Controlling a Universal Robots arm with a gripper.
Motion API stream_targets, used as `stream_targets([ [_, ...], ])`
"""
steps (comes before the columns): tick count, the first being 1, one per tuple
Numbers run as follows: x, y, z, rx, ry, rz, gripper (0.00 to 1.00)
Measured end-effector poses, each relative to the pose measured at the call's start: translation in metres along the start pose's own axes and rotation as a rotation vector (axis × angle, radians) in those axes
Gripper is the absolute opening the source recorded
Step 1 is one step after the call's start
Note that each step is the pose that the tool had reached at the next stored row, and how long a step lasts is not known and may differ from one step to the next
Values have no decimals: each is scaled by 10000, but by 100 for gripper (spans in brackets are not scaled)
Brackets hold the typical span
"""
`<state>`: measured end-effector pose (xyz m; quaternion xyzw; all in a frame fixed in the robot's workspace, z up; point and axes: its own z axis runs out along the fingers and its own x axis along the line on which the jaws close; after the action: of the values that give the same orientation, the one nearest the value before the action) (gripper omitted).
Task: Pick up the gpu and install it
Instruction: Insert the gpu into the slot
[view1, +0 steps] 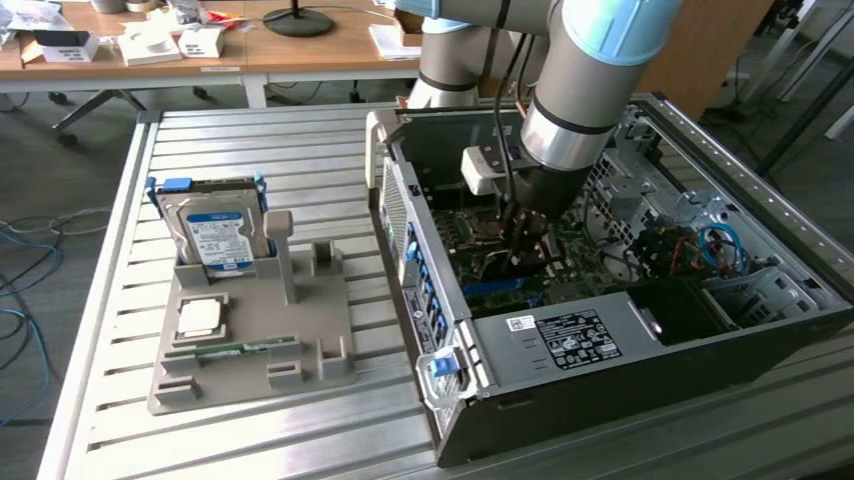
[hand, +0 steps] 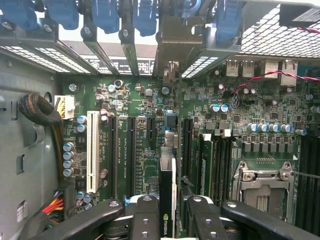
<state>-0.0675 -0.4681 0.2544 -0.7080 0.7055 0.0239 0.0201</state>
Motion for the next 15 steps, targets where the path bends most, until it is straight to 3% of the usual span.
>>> stream_targets([
  [15,0,0,-2,21,0,-83,26],
])
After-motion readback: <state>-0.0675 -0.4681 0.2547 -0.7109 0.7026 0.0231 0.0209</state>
